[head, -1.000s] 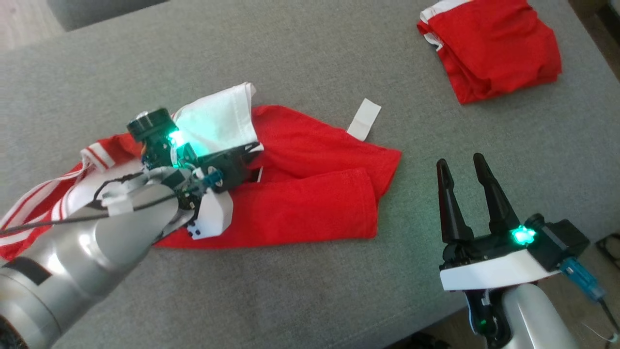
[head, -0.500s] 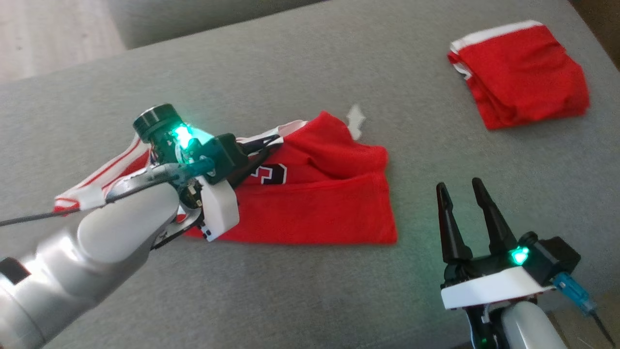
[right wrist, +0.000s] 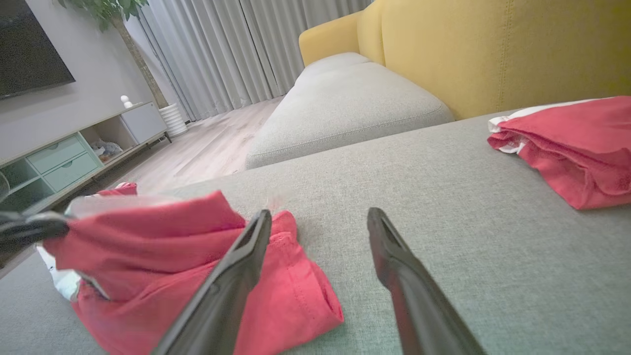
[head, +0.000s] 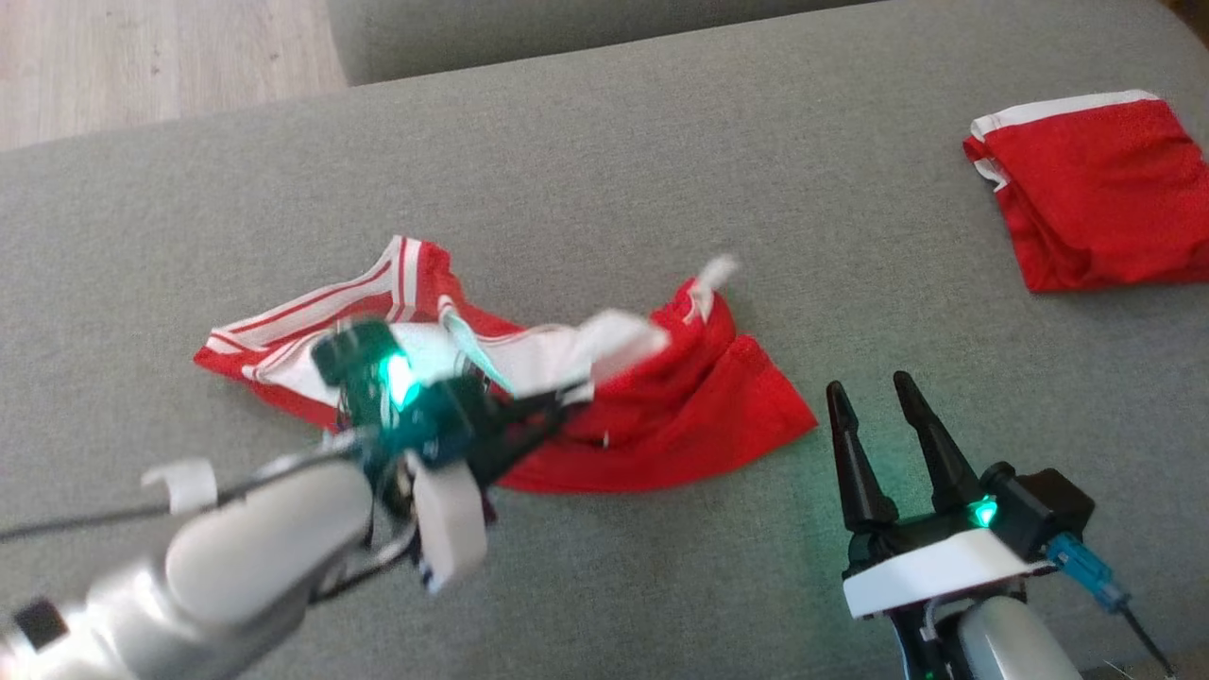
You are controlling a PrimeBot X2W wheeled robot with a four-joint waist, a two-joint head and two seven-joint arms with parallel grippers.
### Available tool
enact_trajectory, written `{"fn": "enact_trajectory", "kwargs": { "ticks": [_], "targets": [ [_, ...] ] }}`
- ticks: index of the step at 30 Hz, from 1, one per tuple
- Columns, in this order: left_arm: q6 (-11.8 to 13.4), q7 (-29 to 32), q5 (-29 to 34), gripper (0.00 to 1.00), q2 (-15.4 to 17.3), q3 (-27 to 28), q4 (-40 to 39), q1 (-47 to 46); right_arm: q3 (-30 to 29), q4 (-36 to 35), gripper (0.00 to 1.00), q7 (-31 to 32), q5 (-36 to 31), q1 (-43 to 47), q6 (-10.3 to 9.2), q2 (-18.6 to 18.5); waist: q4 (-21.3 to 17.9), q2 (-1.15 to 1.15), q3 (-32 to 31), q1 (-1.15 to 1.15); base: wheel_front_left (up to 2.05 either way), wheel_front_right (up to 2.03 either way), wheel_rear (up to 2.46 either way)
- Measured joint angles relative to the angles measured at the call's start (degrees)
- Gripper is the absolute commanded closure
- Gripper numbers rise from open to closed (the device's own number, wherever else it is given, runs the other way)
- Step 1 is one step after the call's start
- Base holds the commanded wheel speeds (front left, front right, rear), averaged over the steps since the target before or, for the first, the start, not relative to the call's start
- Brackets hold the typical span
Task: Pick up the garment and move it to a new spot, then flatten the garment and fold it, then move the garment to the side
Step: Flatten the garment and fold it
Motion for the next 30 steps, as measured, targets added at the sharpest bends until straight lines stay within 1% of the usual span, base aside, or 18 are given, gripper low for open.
{"fn": "enact_trajectory", "kwargs": {
  "ticks": [1, 2, 3, 4, 7, 10, 12, 13, 16, 22, 25, 30],
  "targets": [
    [0.15, -1.35, 0.38, 0.88, -0.04, 0.01, 0.52, 1.59, 0.01, 0.00, 0.00, 0.00, 0.01, 0.00, 0.00, 0.00, -0.02, 0.00, 0.19, 0.00, 0.00, 0.00, 0.00],
    [0.15, -1.35, 0.38, 0.74, -0.04, 0.01, 0.52, 1.59, 0.01, 0.00, 0.00, 0.00, 0.01, 0.00, 0.00, 0.00, -0.02, 0.00, 0.19, 0.00, 0.00, 0.00, 0.00],
    [0.90, -2.75, 1.04, 0.51, -0.18, 0.03, 1.03, 3.15, -0.03, -0.01, 0.00, 0.00, 0.03, 0.01, 0.00, 0.00, -0.06, 0.00, 0.44, 0.00, 0.00, 0.00, 0.00],
    [2.21, -4.07, 1.70, 0.00, -0.57, 0.05, 1.93, 4.80, -0.10, -0.02, 0.00, 0.00, 0.12, 0.01, 0.00, -0.01, -0.08, 0.00, 0.72, 0.00, 0.00, 0.00, 0.00],
    [7.62, -8.80, 5.16, 0.00, -3.09, 0.07, 5.36, 9.66, -0.16, -0.05, 0.00, 0.00, 0.24, 0.02, 0.00, 0.00, 0.07, 0.00, 1.58, 0.00, 0.00, 0.00, 0.00],
    [14.17, -12.67, 9.23, 0.00, -6.10, 0.24, 7.89, 12.42, -0.97, -0.08, 0.00, 0.00, 0.22, 0.12, 0.00, 0.00, 0.78, 0.00, 1.89, 0.00, 0.00, 0.00, 0.00],
    [17.36, -13.82, 10.39, 0.00, -7.69, 0.74, 8.18, 13.23, -1.47, -0.07, 0.00, 0.00, -0.01, 0.19, 0.00, -0.02, 1.41, 0.00, 1.78, 0.00, 0.00, 0.00, 0.00],
    [18.50, -14.22, 11.22, 0.00, -8.18, 0.90, 8.25, 13.54, -1.48, -0.05, 0.00, 0.00, -0.04, 0.29, 0.00, -0.02, 1.68, 0.00, 1.64, 0.00, 0.00, 0.00, 0.00],
    [20.82, -14.45, 12.63, 0.00, -8.29, 1.42, 8.61, 14.45, -1.41, 0.01, 0.00, 0.00, -0.11, 0.39, 0.00, -0.01, 2.27, 0.00, 0.95, 0.00, 0.00, 0.00, 0.00],
    [24.09, -14.80, 13.50, 0.00, -5.63, 3.04, 6.60, 15.92, -1.11, 0.01, 0.00, 0.00, -0.22, 0.52, 0.00, -0.01, 2.92, 0.00, -0.34, 0.00, 0.00, 0.00, 0.00],
    [25.15, -14.81, 13.58, 0.00, -4.36, 3.85, 5.11, 15.92, -1.11, 0.02, 0.00, 0.00, -0.53, 0.76, 0.00, -0.01, 3.01, 0.00, -0.78, 0.00, 0.00, 0.00, 0.00],
    [25.24, -14.71, 13.57, 0.00, -3.92, 3.81, 4.93, 16.04, -0.97, 0.33, 0.00, 0.00, -0.53, 1.79, 0.00, -0.01, 2.63, 0.00, -1.28, 0.00, 0.00, 0.00, 0.00]
  ]
}}
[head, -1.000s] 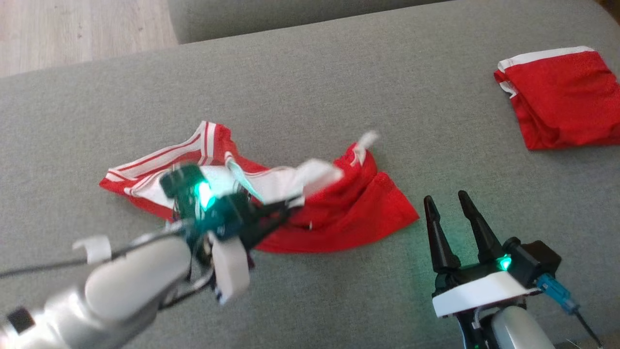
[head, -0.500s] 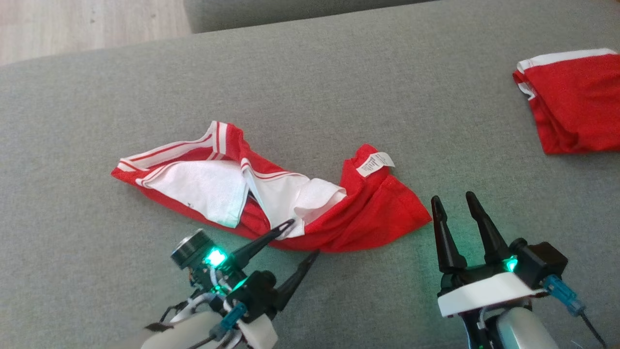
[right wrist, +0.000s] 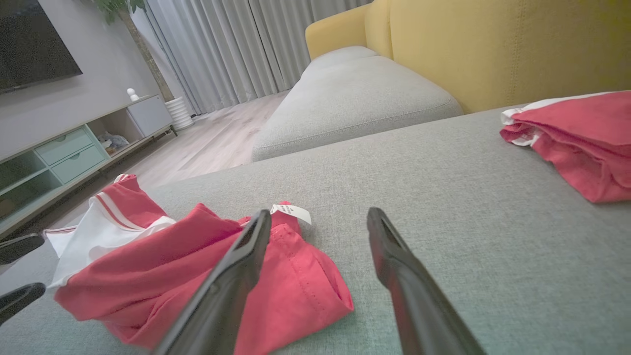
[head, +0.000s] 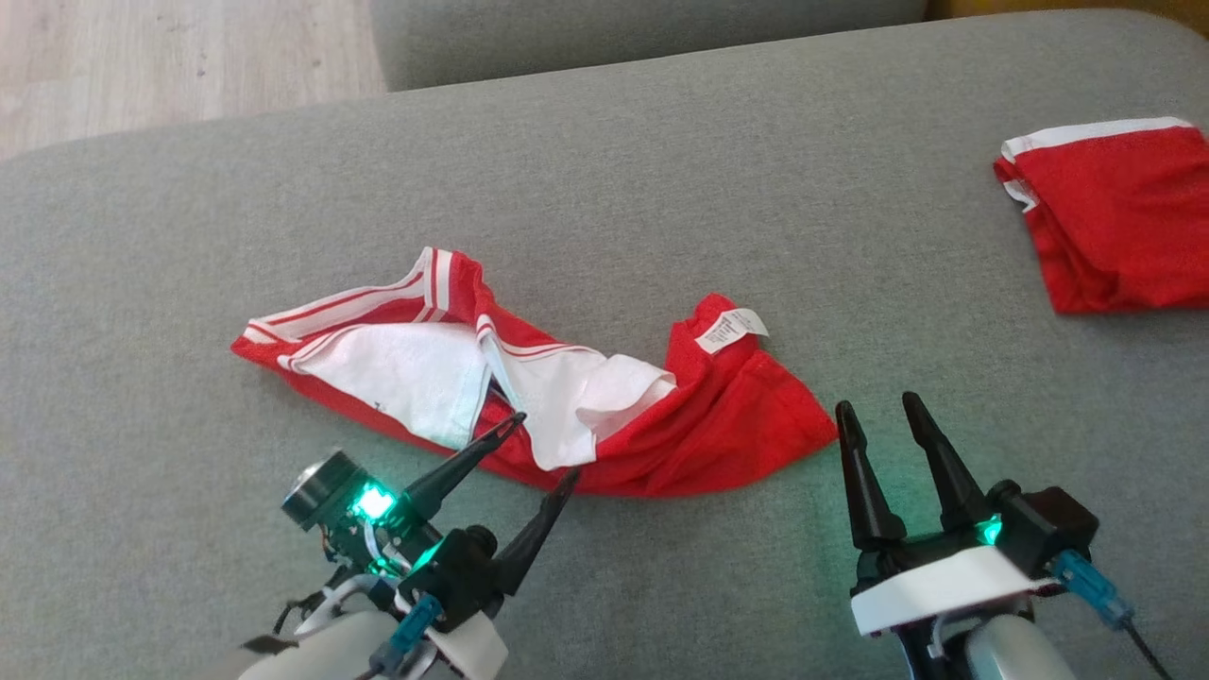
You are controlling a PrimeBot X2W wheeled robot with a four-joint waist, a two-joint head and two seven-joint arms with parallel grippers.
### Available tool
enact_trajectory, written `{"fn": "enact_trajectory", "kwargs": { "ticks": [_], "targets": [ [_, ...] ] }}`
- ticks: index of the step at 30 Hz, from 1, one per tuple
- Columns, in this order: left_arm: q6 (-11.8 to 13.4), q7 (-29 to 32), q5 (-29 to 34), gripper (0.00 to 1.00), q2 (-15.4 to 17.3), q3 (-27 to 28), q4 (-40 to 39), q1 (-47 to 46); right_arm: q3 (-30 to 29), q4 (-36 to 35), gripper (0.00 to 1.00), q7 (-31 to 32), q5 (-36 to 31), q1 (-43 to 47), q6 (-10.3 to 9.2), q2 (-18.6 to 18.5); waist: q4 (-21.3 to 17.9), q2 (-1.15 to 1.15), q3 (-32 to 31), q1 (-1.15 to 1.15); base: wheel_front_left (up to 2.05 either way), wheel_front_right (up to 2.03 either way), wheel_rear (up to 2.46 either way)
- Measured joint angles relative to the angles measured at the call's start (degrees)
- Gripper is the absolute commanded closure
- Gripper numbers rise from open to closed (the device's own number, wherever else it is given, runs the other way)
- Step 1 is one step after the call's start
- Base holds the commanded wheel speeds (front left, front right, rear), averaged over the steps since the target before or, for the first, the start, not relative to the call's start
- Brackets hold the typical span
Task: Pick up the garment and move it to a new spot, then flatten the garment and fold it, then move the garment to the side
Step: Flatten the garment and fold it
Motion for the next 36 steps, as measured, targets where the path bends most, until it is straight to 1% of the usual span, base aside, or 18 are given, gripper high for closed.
{"fn": "enact_trajectory", "kwargs": {
  "ticks": [2, 5, 9, 12, 20, 25, 28, 32, 36],
  "targets": [
    [-0.15, 0.05, 0.00, 0.00, -0.23, -0.05, 0.05, -0.01, 0.00, 0.02, 0.00, 0.00, 0.00, 0.00, 0.00, -0.01, -0.22, 0.00, -0.12, 0.00, 0.00, 0.00, 0.00],
    [-1.57, 1.08, -0.15, 0.00, -0.41, -0.34, 0.75, -0.01, 0.23, 0.00, 0.00, 0.00, 0.00, -0.01, 0.00, -0.01, -0.67, 0.00, -0.15, 0.00, 0.00, 0.00, 0.00],
    [-2.33, 1.60, -0.15, 0.00, -0.60, -0.46, 1.80, -0.18, 0.23, -0.09, 0.00, 0.00, 0.00, -0.01, 0.00, -0.01, -1.11, 0.00, 0.10, 0.00, 0.00, 0.00, 0.00],
    [-2.36, 1.59, -0.16, 0.00, -0.69, -0.40, 2.38, -0.31, 0.23, -0.10, 0.00, 0.00, 0.00, -0.01, 0.00, -0.03, -1.37, 0.00, 0.26, 0.00, 0.00, 0.00, 0.00],
    [-2.32, 1.53, -0.15, 0.00, -0.71, -0.16, 2.59, -1.43, 0.25, -0.14, 0.00, 0.00, 0.00, -0.01, 0.00, -0.04, -1.82, 0.00, 0.70, 0.00, 0.00, 0.00, 0.00],
    [-1.07, 1.53, -0.15, 0.00, 0.23, 0.25, 1.40, -2.08, 0.23, -0.15, 0.00, 0.00, 0.00, -0.01, 0.00, -0.05, -1.93, 0.00, 1.01, 0.00, 0.00, 0.00, 0.00],
    [-0.90, 1.60, -0.15, 0.00, 0.86, 0.62, 0.44, -2.20, 0.23, -0.18, 0.00, 0.00, 0.00, -0.01, 0.00, -0.05, -1.90, 0.00, 1.20, 0.00, 0.00, 0.00, 0.00],
    [0.04, 2.05, -0.13, 0.00, 1.42, 0.93, -0.96, -3.05, 0.33, -0.22, 0.00, 0.00, 0.00, -0.07, 0.00, -0.04, -1.95, 0.00, 1.67, 0.00, 0.00, 0.00, 0.00],
    [0.01, 2.52, -0.13, 0.00, 1.66, 1.03, -1.71, -3.40, 0.35, -0.23, 0.00, 0.00, 0.00, -0.10, 0.00, -0.04, -1.92, 0.00, 2.15, 0.00, 0.00, 0.00, 0.00]
  ]
}}
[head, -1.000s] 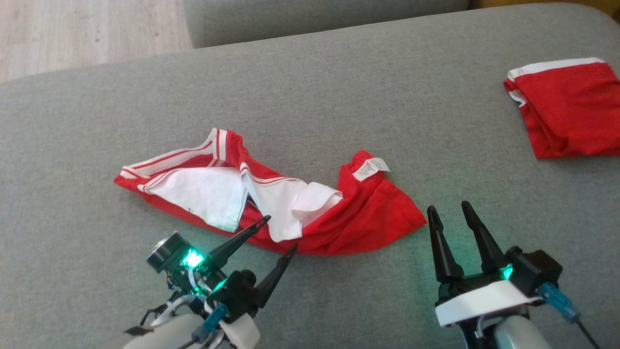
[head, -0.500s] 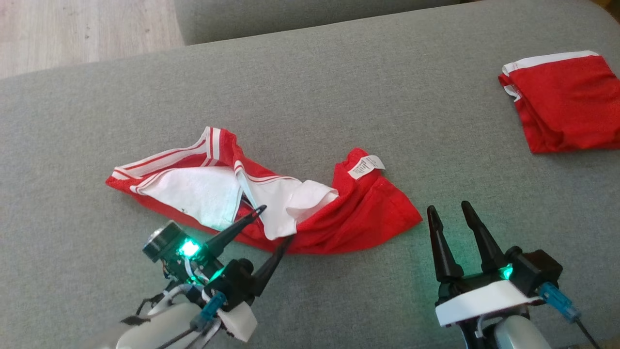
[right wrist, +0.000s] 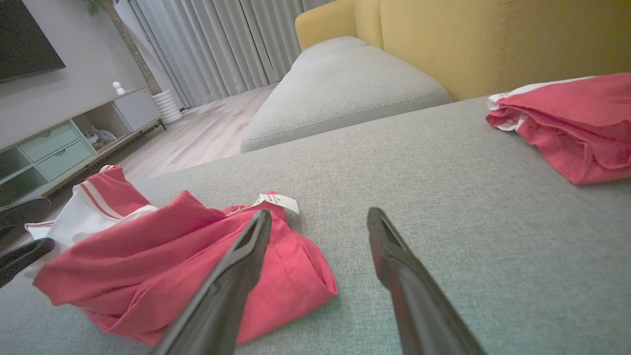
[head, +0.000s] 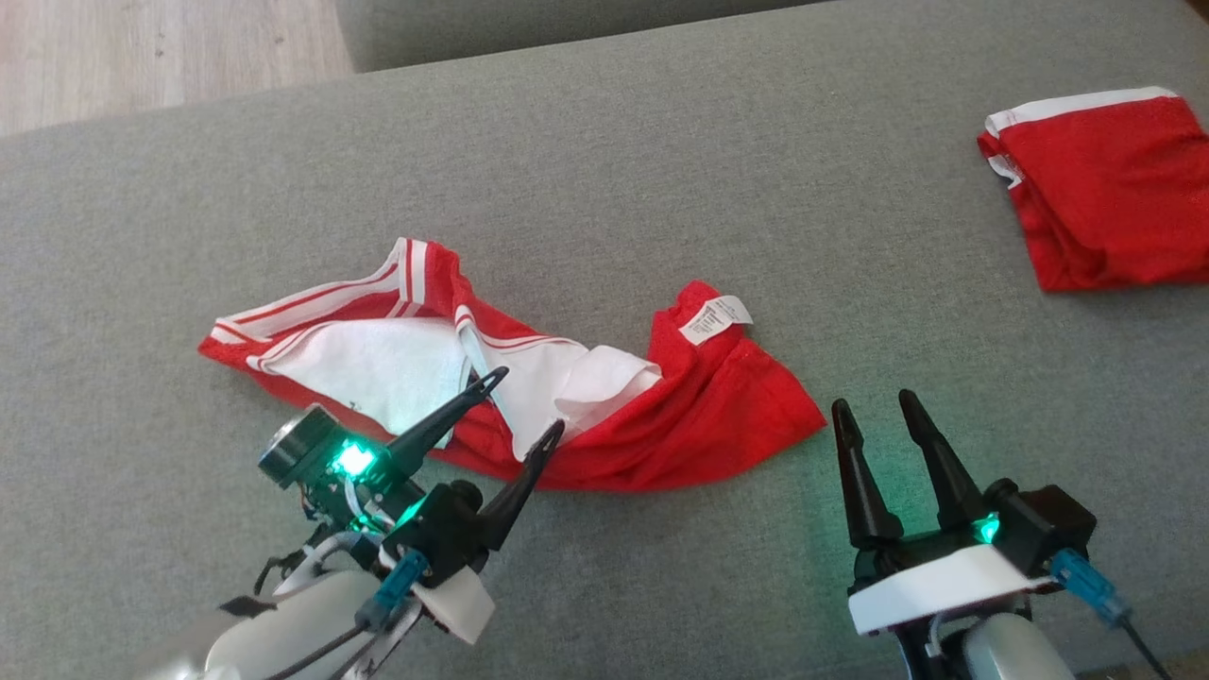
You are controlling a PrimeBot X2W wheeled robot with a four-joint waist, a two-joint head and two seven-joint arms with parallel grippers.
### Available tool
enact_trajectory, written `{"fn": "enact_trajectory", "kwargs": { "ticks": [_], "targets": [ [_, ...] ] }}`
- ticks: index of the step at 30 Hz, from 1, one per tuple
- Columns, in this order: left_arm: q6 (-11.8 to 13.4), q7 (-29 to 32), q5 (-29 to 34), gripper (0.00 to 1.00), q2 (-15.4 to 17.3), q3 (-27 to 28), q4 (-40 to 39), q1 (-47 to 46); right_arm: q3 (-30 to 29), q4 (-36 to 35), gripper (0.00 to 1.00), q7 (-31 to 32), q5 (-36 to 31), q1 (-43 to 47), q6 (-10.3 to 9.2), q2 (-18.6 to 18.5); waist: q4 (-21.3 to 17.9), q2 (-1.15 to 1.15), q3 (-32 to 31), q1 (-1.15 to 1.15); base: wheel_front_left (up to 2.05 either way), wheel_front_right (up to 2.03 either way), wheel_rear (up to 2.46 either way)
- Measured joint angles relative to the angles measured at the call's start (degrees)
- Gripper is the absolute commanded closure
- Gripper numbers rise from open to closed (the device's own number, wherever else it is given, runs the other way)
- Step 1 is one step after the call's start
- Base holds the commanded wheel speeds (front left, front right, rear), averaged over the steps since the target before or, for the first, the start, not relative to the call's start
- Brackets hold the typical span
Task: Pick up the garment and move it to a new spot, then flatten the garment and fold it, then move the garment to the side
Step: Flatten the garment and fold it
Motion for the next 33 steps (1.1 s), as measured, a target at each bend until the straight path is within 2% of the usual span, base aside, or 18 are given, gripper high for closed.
{"fn": "enact_trajectory", "kwargs": {
  "ticks": [11, 12, 14, 15, 16, 19, 22, 24, 26, 28, 33],
  "targets": [
    [-1.60, 0.59, 0.00, 0.00, -0.07, -1.23, 0.00, 0.01, 0.02, -0.14, 0.00, 0.00, -0.01, -0.19, 0.00, 0.00, 0.03, 0.00, 0.88, 0.00, 0.00, 0.00, 0.00],
    [-1.66, 0.60, 0.01, 0.12, -0.10, -1.27, 0.02, 0.01, 0.02, -0.14, 0.00, 0.00, -0.01, -0.19, 0.00, 0.00, 0.02, 0.00, 0.90, 0.00, 0.00, 0.00, 0.00],
    [-2.03, 0.60, 0.07, 0.61, -0.14, -1.37, 0.08, 0.01, 0.02, -0.16, 0.00, 0.00, -0.01, -0.19, 0.00, 0.00, -0.01, 0.00, 0.93, 0.00, 0.00, 0.00, 0.00],
    [-2.09, 0.62, 0.07, 0.73, -0.15, -1.43, 0.11, 0.01, 0.02, -0.16, 0.00, 0.00, -0.01, -0.20, 0.00, 0.00, -0.03, 0.00, 0.94, 0.00, 0.00, 0.00, 0.00],
    [-2.35, 0.64, 0.07, 1.00, -0.15, -1.49, 0.14, 0.01, 0.02, -0.16, 0.00, 0.00, -0.01, -0.20, 0.00, 0.00, -0.06, 0.00, 0.94, 0.00, 0.00, 0.00, 0.00],
    [-3.55, 1.11, 0.14, 1.00, -0.18, -1.91, 0.42, 0.01, 0.02, -0.16, 0.00, 0.00, -0.01, -0.21, 0.00, 0.00, -0.21, 0.00, 0.90, 0.00, 0.00, 0.00, 0.00],
    [-3.49, 0.99, 0.41, 1.00, -0.18, -1.91, 0.30, -0.04, 0.00, -0.14, 0.00, 0.00, 0.00, -0.21, 0.00, 0.00, -0.18, 0.00, 0.74, 0.00, 0.00, 0.00, 0.00],
    [-2.61, 0.18, 0.55, 1.00, 0.02, -1.25, -0.94, -0.21, 0.01, -0.12, 0.00, 0.00, 0.00, -0.21, 0.00, 0.00, 0.14, 0.00, 0.61, 0.00, 0.00, 0.00, 0.00],
    [-0.54, -0.69, 1.01, 1.00, 0.99, 0.44, -3.00, -0.82, 0.07, 0.02, 0.00, 0.00, 0.00, -0.29, 0.00, -0.22, 0.75, 0.00, 0.56, 0.00, 0.00, 0.00, 0.00],
    [1.83, -1.24, 1.85, 1.00, 3.57, 2.98, -5.42, -2.04, -0.10, 0.15, 0.00, 0.00, 0.03, -0.62, 0.00, -0.85, 1.55, 0.00, 0.53, 0.00, 0.00, 0.00, 0.00],
    [7.08, -2.05, 2.82, 1.00, 14.05, 10.18, -11.80, -5.94, 0.41, 2.54, 0.00, 0.00, 1.60, -5.26, 0.00, -4.78, 4.03, 0.00, 0.58, 0.00, 0.00, 0.00, 0.00]
  ]
}}
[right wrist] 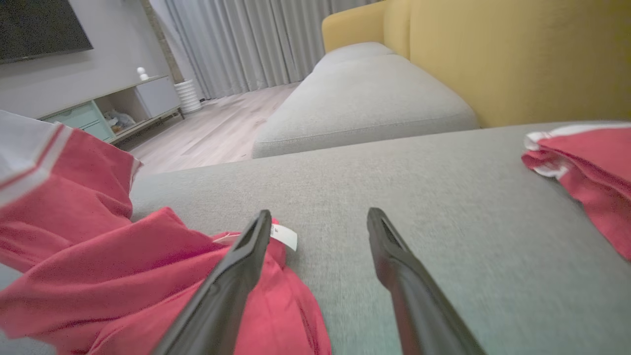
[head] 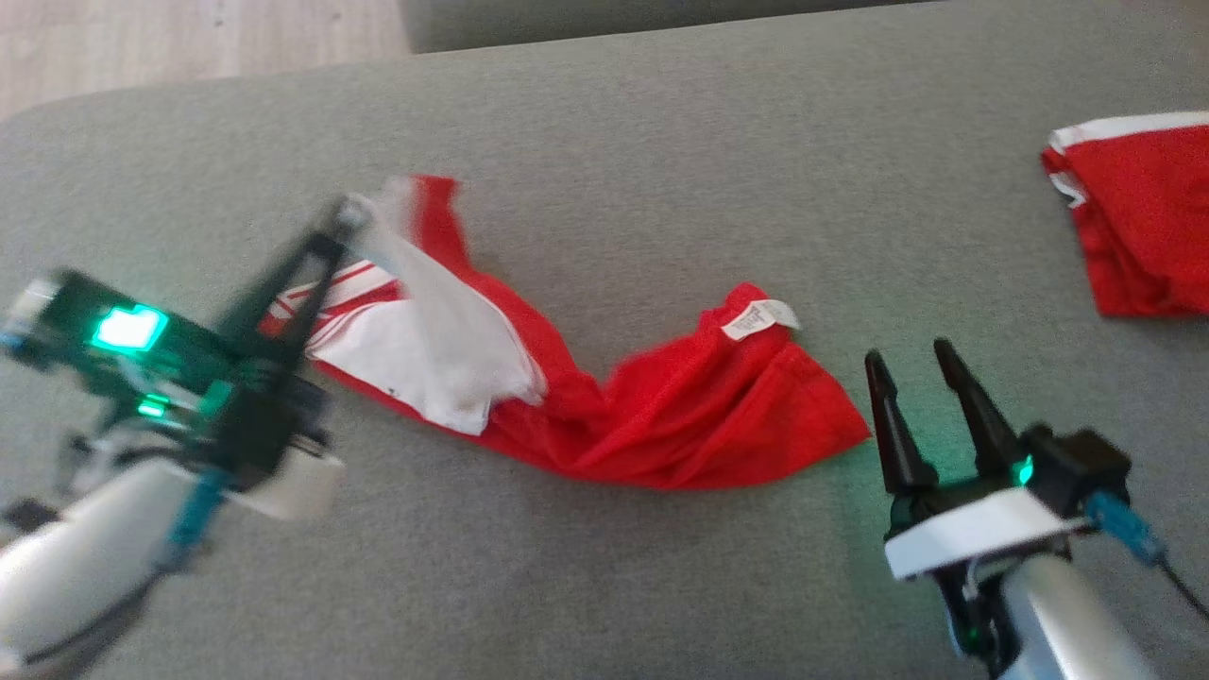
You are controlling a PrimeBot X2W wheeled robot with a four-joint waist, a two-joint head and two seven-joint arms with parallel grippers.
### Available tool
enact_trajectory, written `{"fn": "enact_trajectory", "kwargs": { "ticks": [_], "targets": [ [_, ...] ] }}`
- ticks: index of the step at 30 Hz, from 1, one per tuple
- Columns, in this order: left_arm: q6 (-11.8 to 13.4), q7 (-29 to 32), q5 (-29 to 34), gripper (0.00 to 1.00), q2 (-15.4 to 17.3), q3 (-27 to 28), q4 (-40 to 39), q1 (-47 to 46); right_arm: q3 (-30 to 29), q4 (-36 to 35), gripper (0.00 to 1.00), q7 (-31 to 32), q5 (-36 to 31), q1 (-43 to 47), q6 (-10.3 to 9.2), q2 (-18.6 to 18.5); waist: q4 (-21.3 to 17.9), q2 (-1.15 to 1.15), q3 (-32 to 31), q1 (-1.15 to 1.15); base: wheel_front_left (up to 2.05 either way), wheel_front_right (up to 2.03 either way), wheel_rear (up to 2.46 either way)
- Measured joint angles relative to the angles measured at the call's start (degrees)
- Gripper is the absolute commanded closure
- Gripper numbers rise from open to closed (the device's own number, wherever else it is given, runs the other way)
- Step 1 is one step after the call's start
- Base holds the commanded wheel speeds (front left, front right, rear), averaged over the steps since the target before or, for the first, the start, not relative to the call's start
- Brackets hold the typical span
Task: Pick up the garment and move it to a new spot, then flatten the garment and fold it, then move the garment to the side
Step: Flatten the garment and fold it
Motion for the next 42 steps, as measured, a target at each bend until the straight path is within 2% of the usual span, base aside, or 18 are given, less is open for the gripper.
{"fn": "enact_trajectory", "kwargs": {
  "ticks": [4, 8, 11, 15, 19, 22, 23, 24, 25, 27, 31, 34, 38, 42],
  "targets": [
    [1.37, 1.33, -0.27, 1.00, 6.65, 2.22, -3.88, -0.30, 5.80, 5.82, 0.00, 0.00, 2.87, -6.44, 0.00, -4.50, 1.85, 0.00, 0.15, 0.00, 0.00, 0.00, 0.00],
    [2.09, 2.16, -1.19, 1.00, 9.54, 3.59, -6.65, -0.29, 15.51, 14.26, 0.00, 2.71, 7.66, -15.22, 0.00, -9.48, 3.32, 0.00, 0.90, 0.00, 0.00, 0.00, 0.00],
    [2.35, 2.66, -1.35, 1.00, 9.70, 3.58, -7.92, -0.27, 21.97, 18.68, 0.00, 5.65, 10.93, -22.47, 0.00, -12.36, 4.42, 0.00, 1.72, 0.00, 0.00, 0.00, 0.00],
    [2.24, 2.75, -1.36, 1.00, 9.26, 3.48, -8.08, -0.30, 29.56, 22.83, 0.00, 7.88, 15.45, -29.83, 0.00, -14.27, 6.01, 0.00, 2.71, 0.00, 0.00, 0.00, 0.00],
    [1.93, 2.75, -1.35, 1.00, 8.14, 3.31, -7.84, -0.34, 38.40, 26.47, 0.00, 10.72, 17.73, -32.79, 0.00, -15.83, 7.74, 0.00, 3.36, 0.00, 0.00, 0.00, 0.00],
    [1.91, 2.75, -1.35, 1.00, 8.18, 3.32, -7.46, -0.37, 42.75, 27.59, 0.00, 10.74, 19.78, -33.72, 0.00, -16.80, 8.50, 0.00, 3.75, 0.00, 0.00, 0.00, 0.00],
    [1.91, 2.74, -1.35, 1.00, 8.20, 3.32, -7.38, -0.42, 43.99, 28.00, 0.04, 10.76, 20.30, -34.69, 0.00, -17.08, 8.58, 0.00, 3.86, 0.00, 0.00, 0.00, 0.00],
    [1.91, 2.74, -1.36, 1.00, 8.20, 3.32, -7.33, -0.45, 45.31, 28.43, 0.19, 10.76, 20.80, -35.76, 0.00, -17.26, 8.61, 0.00, 3.95, 0.00, 0.00, 0.00, 0.00],
    [1.91, 2.72, -1.36, 1.00, 8.20, 3.33, -7.27, -0.46, 46.74, 28.84, 0.54, 10.76, 21.19, -36.81, 0.00, -17.29, 8.60, 0.00, 4.01, 0.00, 0.00, 0.00, 0.00],
    [1.92, 2.72, -1.36, 1.00, 8.23, 3.33, -7.17, -0.46, 49.72, 29.05, 1.00, 10.76, 22.08, -38.12, 0.00, -17.25, 8.43, 0.00, 4.02, 0.00, 0.00, 0.00, 0.00],
    [1.37, 2.56, -2.27, 1.00, 8.56, 3.46, -7.09, -0.47, 55.25, 29.02, 1.00, 9.55, 24.05, -39.96, 0.00, -17.18, 7.46, 0.00, 3.94, 0.00, 0.00, 0.00, 0.00],
    [0.31, 1.99, -2.65, 1.00, 9.12, 3.90, -7.11, -1.04, 57.23, 28.66, 1.00, 6.50, 25.75, -42.43, 0.00, -18.17, 6.51, 0.00, 4.28, 0.00, 0.00, 0.00, 0.00],
    [-1.68, 0.81, -3.19, 1.00, 9.09, 6.00, -7.08, -4.94, 57.27, 27.99, 1.00, 2.13, 25.58, -49.90, 0.00, -22.45, 5.08, 0.00, 3.72, 0.01, 0.00, 0.00, 0.00],
    [-4.14, -0.16, -4.11, 1.00, 9.03, 8.77, -6.21, -9.22, 53.75, 25.74, 1.00, 0.55, 24.59, -58.00, 0.00, -26.40, 3.71, 0.00, 1.49, 0.00, 0.00, 0.00, 0.00]
  ]
}}
